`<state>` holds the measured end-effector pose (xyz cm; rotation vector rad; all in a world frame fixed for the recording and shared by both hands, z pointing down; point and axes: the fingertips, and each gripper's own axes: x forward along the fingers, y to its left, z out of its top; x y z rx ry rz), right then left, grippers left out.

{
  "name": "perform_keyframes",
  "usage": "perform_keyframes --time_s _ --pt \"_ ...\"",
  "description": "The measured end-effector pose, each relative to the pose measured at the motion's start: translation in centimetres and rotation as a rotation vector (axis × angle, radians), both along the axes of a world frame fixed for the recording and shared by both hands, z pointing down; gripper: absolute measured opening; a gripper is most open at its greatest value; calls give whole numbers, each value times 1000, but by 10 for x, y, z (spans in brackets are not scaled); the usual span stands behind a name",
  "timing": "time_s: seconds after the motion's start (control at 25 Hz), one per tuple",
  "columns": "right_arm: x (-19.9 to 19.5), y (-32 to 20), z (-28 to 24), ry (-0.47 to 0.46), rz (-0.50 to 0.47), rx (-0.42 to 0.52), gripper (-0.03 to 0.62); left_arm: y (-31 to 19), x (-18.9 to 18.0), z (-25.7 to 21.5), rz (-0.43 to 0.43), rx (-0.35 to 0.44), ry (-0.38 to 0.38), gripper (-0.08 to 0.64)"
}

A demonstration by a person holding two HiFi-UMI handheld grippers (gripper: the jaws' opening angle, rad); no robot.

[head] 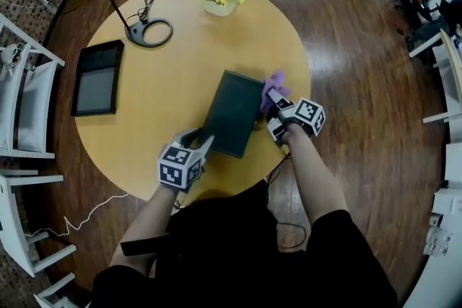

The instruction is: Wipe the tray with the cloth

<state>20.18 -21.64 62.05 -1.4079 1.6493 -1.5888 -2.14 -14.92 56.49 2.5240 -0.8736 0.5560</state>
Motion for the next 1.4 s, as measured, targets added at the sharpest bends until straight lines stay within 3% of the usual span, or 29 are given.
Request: perform_keyframes --time_s 0.12,0.36,0.6,0.76,1.0,1.16,1.4 --pt "-19 20 11 17 -52 -54 89 2 -3 0 10 -6 3 152" --pt "-44 50 17 121 -271 -86 87 2 -3 1 12 -2 9 152" --pt "-56 71 9 162 -292 -75 87 1 0 1 13 5 -1 152" --pt "-63 87 6 108 -253 -73 87 -1 0 3 8 13 -7 152" --pt "-85 118 4 8 -77 -22 87 2 -1 2 -4 12 -4 150" --pt "-96 132 8 -178 59 12 87 -2 -1 2 -20 12 16 149" --pt "-117 157 8 -218 27 18 87 -3 -6 5 -32 -10 33 149"
